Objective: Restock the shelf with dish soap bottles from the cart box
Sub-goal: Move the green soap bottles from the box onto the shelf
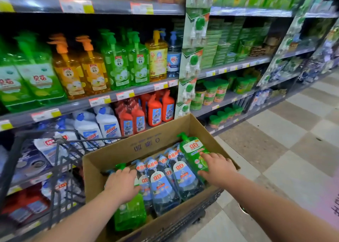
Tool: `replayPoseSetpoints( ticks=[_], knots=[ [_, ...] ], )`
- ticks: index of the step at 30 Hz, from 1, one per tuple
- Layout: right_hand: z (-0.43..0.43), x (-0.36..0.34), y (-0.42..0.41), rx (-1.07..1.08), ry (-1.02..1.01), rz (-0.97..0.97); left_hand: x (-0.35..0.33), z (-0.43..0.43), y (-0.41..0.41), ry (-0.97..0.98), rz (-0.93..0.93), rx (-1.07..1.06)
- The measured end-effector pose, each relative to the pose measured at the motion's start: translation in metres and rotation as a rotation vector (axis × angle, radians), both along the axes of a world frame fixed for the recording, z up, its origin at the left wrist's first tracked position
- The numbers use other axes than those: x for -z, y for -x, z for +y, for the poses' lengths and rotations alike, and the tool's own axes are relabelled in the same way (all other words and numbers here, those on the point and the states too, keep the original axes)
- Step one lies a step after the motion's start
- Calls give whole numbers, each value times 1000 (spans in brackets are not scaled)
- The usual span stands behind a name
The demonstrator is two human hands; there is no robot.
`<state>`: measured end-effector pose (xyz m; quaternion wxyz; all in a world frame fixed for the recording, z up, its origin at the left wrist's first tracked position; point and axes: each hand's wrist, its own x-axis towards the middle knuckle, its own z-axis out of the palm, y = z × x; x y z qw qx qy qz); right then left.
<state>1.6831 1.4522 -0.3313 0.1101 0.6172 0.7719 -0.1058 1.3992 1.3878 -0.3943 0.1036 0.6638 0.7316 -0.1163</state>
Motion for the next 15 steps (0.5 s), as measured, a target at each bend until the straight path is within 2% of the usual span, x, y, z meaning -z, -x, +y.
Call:
replayPoseSetpoints(
  ticks=[7, 15],
  knots=[
    [73, 21, 1, 24, 100, -58, 34, 38, 30, 95, -61, -131],
    [133, 71, 17, 77, 231, -111, 74, 57, 51, 230, -212, -344]
  ],
)
